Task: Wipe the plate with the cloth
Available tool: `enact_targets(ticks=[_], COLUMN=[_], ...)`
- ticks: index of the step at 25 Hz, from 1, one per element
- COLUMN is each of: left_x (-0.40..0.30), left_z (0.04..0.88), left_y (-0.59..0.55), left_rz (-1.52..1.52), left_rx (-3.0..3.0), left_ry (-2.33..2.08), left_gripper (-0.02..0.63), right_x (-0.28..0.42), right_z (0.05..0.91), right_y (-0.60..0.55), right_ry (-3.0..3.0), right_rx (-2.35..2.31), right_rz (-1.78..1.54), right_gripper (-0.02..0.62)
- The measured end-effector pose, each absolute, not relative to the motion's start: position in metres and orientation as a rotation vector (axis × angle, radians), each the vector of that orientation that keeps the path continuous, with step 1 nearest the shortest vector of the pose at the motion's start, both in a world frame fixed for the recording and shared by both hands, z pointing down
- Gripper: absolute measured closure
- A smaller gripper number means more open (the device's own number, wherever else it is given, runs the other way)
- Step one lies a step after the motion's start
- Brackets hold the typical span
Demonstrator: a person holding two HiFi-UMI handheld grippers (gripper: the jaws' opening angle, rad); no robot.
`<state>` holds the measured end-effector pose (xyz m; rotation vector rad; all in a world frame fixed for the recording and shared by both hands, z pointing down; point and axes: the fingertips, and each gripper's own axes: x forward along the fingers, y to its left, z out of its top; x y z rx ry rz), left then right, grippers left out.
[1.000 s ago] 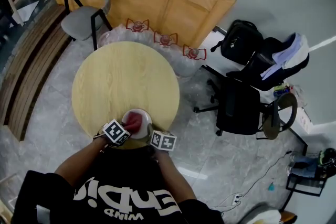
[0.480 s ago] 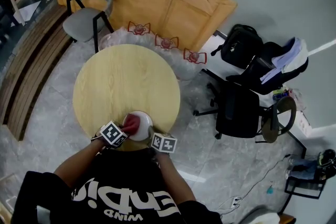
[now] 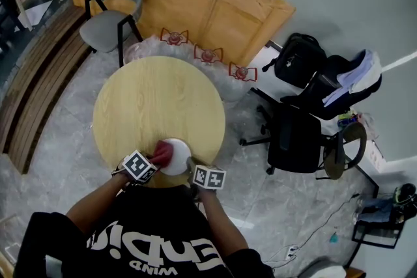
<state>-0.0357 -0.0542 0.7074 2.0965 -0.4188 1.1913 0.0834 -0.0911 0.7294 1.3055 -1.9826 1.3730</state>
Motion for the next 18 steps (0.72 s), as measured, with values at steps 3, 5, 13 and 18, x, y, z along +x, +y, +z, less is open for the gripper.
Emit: enact_targets(ticks=[3, 5, 13, 18], left_x=[-0.039, -0.039, -0.023, -0.012], left_z=[0.690, 0.676, 0.576, 0.492], left_y=[-0.063, -0.070, -0.118, -0.143], left_rz=[1.160, 1.127, 0.873, 0.595], left_rx=[2.123, 2.151, 2.322, 2.527], left_ry=[-0.434, -0.438, -0.570, -0.736], left_gripper=[0.554, 0.554, 0.554, 0.554], right_x=[0.082, 0.083, 0.062, 0.057], right_z=[0.706, 0.693, 0.580, 0.471], right_y=[-0.092, -0.092, -0.116, -0.133], right_ry=[-2.037, -2.057, -2.316, -2.493], right_rx=[1.260, 1.248, 1.306, 1.481], right_rz=[1.340, 1.325, 1.055, 0.526], right_gripper=[0.531, 0.531, 0.531, 0.537])
